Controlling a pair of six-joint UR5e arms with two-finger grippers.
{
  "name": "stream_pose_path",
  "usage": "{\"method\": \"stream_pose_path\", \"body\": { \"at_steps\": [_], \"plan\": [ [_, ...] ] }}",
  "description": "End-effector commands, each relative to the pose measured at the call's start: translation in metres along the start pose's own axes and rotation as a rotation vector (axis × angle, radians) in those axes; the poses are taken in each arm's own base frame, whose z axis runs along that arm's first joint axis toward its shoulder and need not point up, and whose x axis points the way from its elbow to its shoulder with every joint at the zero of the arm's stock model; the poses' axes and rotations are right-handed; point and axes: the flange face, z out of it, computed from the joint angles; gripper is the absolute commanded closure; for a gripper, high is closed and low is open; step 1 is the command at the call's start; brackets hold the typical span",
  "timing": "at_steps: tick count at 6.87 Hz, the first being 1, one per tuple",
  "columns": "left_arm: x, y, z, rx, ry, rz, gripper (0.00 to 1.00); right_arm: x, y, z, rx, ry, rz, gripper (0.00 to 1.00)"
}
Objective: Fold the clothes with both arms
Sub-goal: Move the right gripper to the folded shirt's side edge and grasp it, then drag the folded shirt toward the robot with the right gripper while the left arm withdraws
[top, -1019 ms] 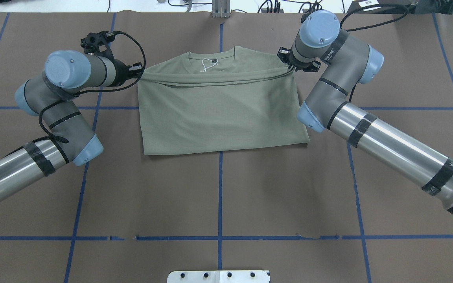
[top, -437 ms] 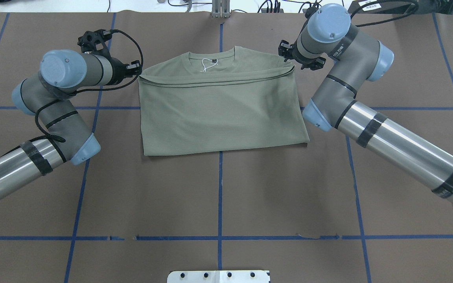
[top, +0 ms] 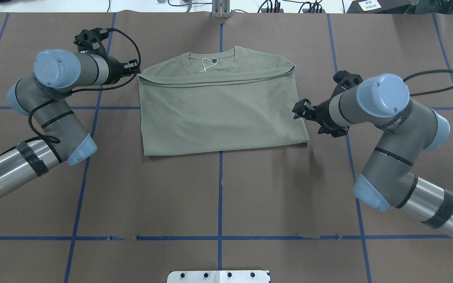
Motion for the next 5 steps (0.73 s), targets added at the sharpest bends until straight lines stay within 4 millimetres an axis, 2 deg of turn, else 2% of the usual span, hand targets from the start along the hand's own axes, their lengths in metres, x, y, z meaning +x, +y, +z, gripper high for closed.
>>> {"method": "stream_pose_path", "body": {
  "at_steps": [1, 3, 5],
  "plan": [
    [0.0, 0.001, -0.003, 0.002, 0.005, -0.001, 0.6, 0.032, 0.038, 0.02, -0.004, -0.016, 0.075, 0.1],
    [0.002, 0.0, -0.005, 0.003, 0.01, -0.003, 0.6, 0.027, 0.041, 0.022, 0.002, -0.021, 0.071, 0.13],
    [0.003, 0.0, -0.006, 0.006, 0.009, -0.003, 0.6, 0.029, 0.037, 0.03, 0.018, -0.009, 0.076, 0.22]
  ]
}}
